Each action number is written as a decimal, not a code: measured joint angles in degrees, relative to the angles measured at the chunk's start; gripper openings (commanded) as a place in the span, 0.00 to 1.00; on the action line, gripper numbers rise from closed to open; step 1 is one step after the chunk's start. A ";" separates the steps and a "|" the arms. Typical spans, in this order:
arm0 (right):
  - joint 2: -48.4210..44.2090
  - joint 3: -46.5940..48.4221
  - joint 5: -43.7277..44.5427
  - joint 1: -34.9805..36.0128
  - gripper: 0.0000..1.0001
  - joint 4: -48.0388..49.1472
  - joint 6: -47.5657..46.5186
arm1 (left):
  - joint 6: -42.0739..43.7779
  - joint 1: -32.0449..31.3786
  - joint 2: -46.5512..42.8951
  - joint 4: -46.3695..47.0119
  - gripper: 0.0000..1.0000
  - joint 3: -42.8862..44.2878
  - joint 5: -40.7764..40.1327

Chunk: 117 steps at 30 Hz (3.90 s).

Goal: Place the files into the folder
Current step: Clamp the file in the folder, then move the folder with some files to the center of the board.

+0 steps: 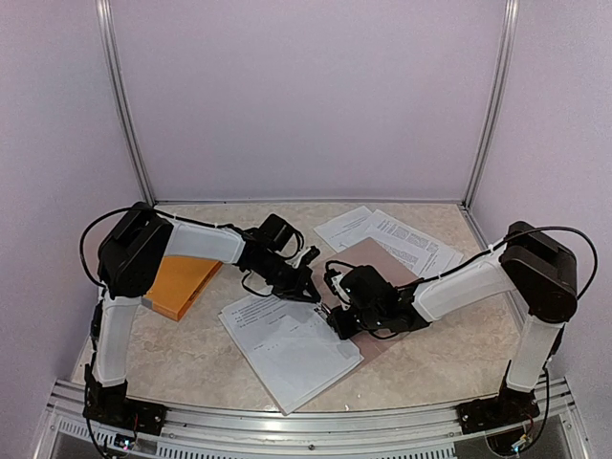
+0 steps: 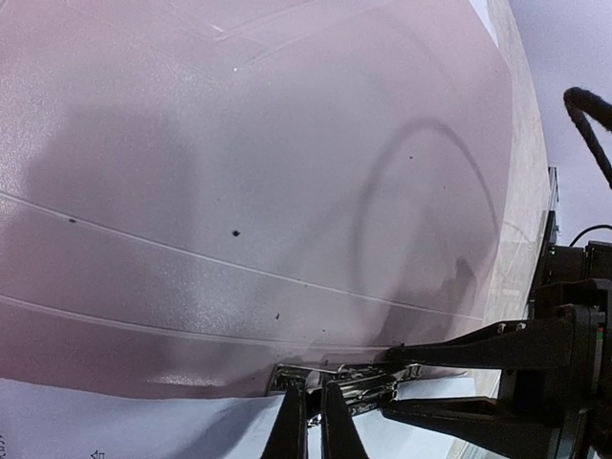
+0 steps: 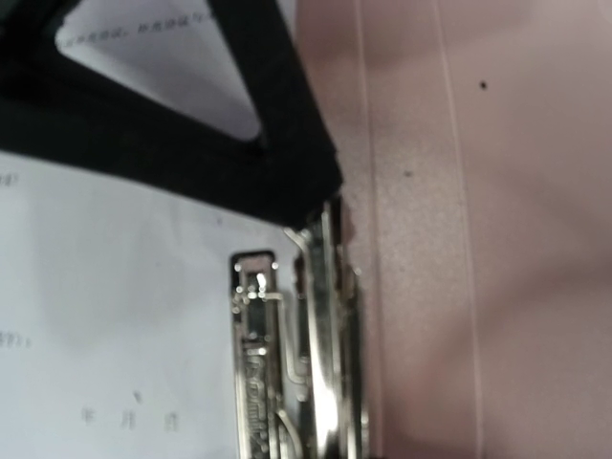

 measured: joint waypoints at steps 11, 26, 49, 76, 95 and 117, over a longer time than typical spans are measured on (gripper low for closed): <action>0.00 -0.07 -0.22 -0.11 0.19 0.11 0.07 | 0.04 -0.57 0.66 -2.54 0.00 1.62 -1.68; 0.00 -0.09 -0.28 -0.15 0.18 0.20 0.46 | 0.07 0.28 4.02 -5.88 0.00 5.01 1.14; 0.04 -0.22 -0.98 -0.33 0.12 0.66 -0.48 | -0.26 0.35 6.45 -13.79 0.00 12.35 1.64; 0.42 -0.44 -1.79 -0.55 0.11 2.19 -1.73 | -1.22 0.46 3.45 -9.42 0.13 7.87 0.48; -0.35 -0.44 -2.49 -0.79 0.18 3.10 -1.49 | -0.28 -1.36 -3.78 -11.13 0.57 1.16 -3.89; -16.59 -2.82 3.65 -0.50 0.68 -16.96 4.57 | -2.43 -1.42 -18.62 -8.33 0.70 -10.36 -10.69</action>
